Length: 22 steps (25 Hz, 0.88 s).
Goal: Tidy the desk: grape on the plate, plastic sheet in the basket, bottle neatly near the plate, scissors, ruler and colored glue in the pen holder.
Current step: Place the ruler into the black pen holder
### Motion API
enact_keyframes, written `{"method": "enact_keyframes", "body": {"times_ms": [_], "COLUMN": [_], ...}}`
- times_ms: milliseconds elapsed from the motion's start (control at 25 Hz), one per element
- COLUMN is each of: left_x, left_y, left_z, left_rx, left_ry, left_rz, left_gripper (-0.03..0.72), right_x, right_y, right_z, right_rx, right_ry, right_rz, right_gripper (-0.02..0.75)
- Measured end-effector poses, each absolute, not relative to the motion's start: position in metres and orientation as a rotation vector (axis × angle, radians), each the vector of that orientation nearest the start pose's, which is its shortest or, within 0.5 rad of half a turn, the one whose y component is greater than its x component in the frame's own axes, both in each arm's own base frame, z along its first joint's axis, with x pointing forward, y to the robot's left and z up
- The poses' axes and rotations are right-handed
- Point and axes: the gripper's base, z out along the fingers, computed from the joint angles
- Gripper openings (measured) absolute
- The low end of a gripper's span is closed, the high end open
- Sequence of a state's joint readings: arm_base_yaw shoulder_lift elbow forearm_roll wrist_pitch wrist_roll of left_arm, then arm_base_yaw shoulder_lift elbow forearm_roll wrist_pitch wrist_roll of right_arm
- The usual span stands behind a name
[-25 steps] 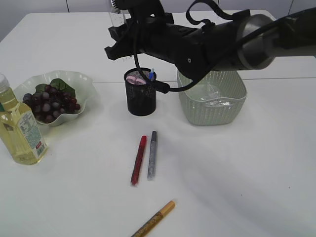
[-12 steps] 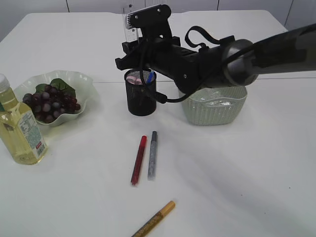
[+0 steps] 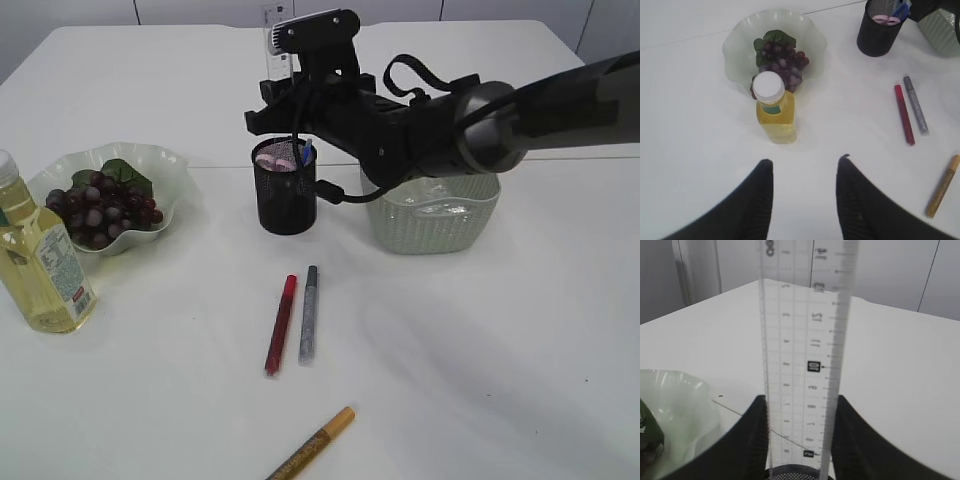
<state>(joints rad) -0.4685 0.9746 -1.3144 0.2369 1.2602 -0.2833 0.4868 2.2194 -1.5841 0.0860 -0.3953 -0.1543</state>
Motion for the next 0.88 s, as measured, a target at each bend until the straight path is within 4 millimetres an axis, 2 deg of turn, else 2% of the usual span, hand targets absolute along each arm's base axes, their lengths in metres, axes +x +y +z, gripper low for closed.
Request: {"method": "enact_keyframes", "body": {"times_ms": [280,480,640,880], "left_x": [0.145,0.145,0.145,0.145], "left_y": [-0.051,-0.051,-0.051,-0.051], "left_z": [0.437,0.437,0.437,0.437], "left_rx": [0.202,0.202,0.202,0.202], "left_ry": [2.361,2.361,2.361,2.361], "left_rz": [-0.056,-0.056,-0.056,-0.056], "left_gripper": [0.307,0.307,0.307,0.307], "right_x": [0.468,0.469,0.469,0.469], "right_y": [0.243,0.244,0.243,0.243], "right_z": [0.194,0.181,0.178,0.178], "right_rx": [-0.448,-0.457,-0.462,-0.463], "right_ry": [1.666,1.697,1.720,1.725], "right_rz": [0.277,0.273,0.272,0.272], "right_gripper": [0.256,0.256,0.260,0.304]}}
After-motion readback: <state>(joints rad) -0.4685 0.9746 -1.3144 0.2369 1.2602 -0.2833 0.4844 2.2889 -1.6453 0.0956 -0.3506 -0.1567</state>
